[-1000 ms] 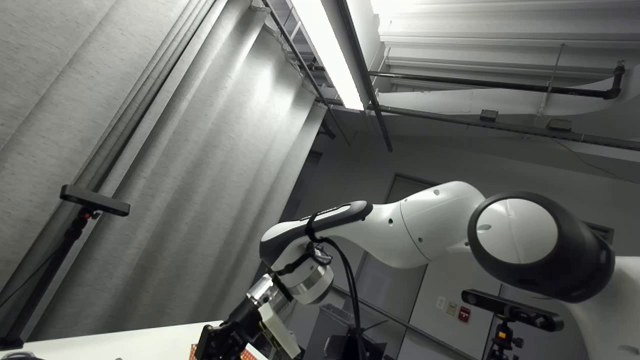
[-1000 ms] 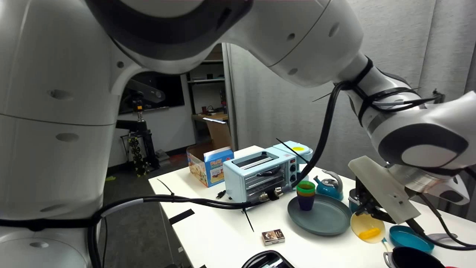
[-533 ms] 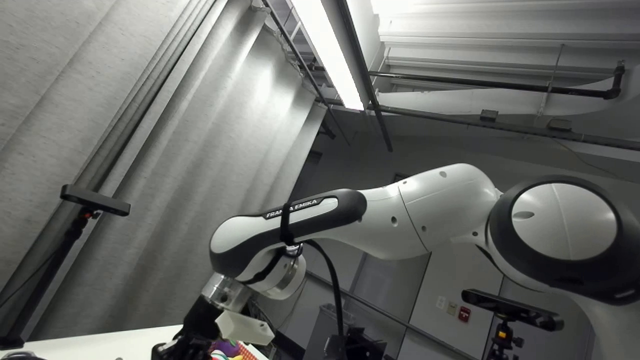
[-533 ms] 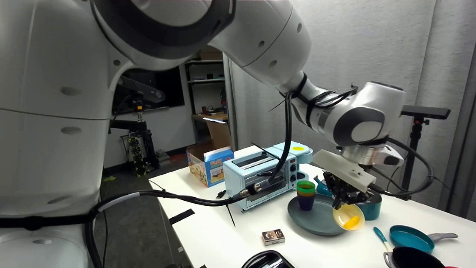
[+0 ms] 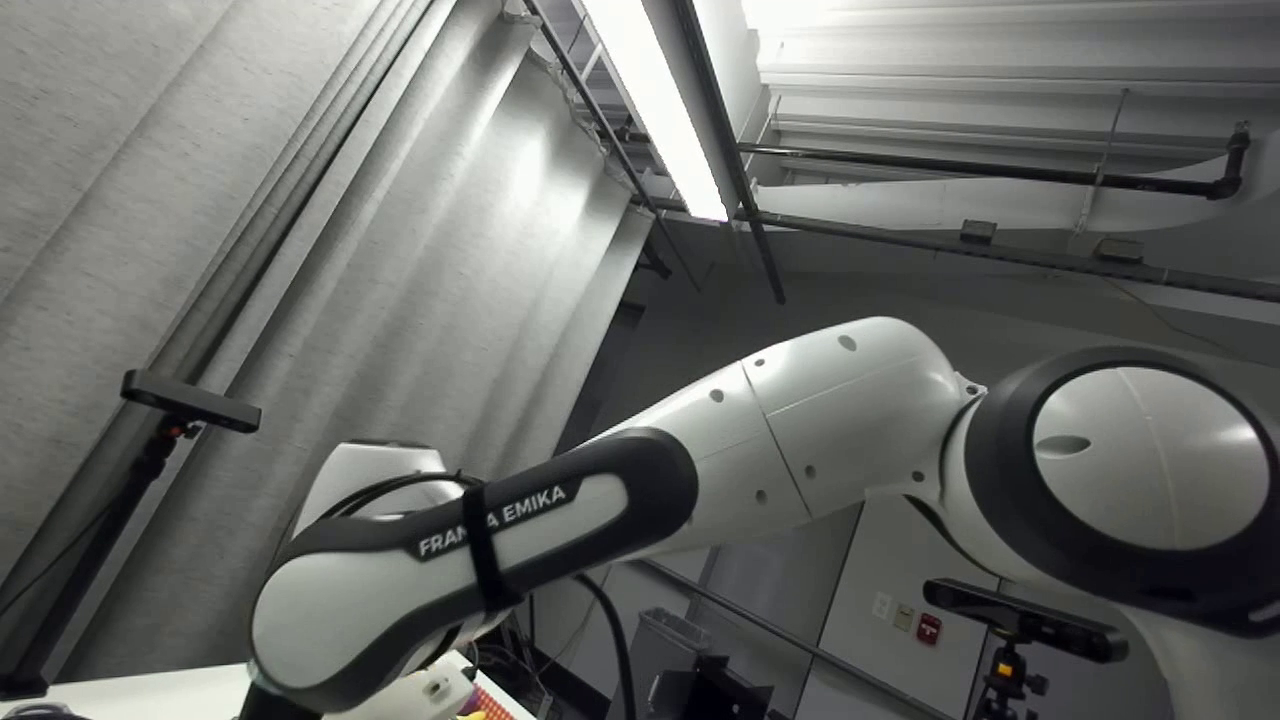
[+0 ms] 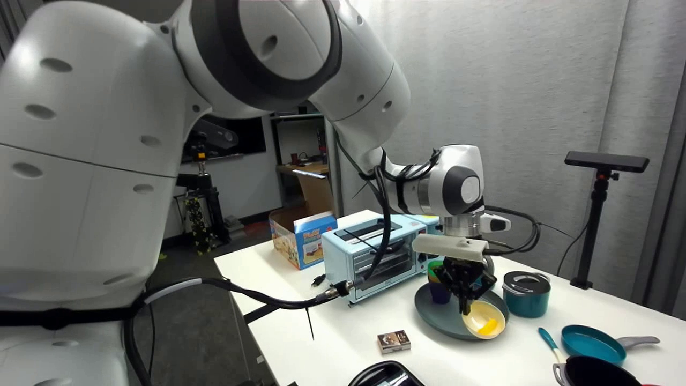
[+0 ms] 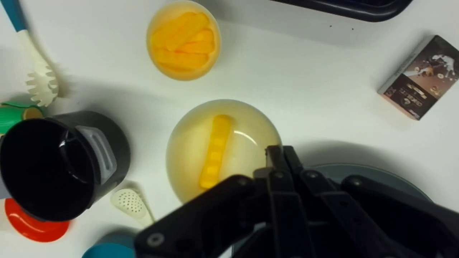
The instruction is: Pour the content from the cup
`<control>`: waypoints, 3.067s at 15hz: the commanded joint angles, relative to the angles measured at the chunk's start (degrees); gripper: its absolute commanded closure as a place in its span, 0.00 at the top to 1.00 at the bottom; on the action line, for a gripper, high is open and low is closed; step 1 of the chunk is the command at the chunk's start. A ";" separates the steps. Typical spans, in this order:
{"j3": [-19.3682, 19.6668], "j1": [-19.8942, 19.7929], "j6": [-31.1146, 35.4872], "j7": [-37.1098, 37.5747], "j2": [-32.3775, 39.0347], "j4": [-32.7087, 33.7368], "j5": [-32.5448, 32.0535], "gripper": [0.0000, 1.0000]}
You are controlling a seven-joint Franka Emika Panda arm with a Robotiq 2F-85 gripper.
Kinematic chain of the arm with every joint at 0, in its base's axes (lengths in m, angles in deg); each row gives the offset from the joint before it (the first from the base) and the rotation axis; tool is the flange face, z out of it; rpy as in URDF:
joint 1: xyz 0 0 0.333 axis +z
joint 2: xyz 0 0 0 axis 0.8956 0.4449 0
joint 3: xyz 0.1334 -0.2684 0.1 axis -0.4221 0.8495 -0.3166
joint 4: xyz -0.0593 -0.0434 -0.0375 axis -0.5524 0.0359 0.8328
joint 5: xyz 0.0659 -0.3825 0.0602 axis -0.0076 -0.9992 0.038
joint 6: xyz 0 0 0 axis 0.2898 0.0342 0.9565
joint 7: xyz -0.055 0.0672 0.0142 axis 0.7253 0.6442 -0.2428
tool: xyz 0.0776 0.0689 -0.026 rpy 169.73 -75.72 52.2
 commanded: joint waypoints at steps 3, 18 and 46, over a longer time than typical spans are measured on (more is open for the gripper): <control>0.60 2.71 -1.23 4.32 6.84 2.92 -8.87 0.01; -0.39 3.73 -1.29 3.26 11.17 3.64 -8.16 0.01; 0.40 3.89 13.23 9.91 -6.68 -19.90 -7.88 1.00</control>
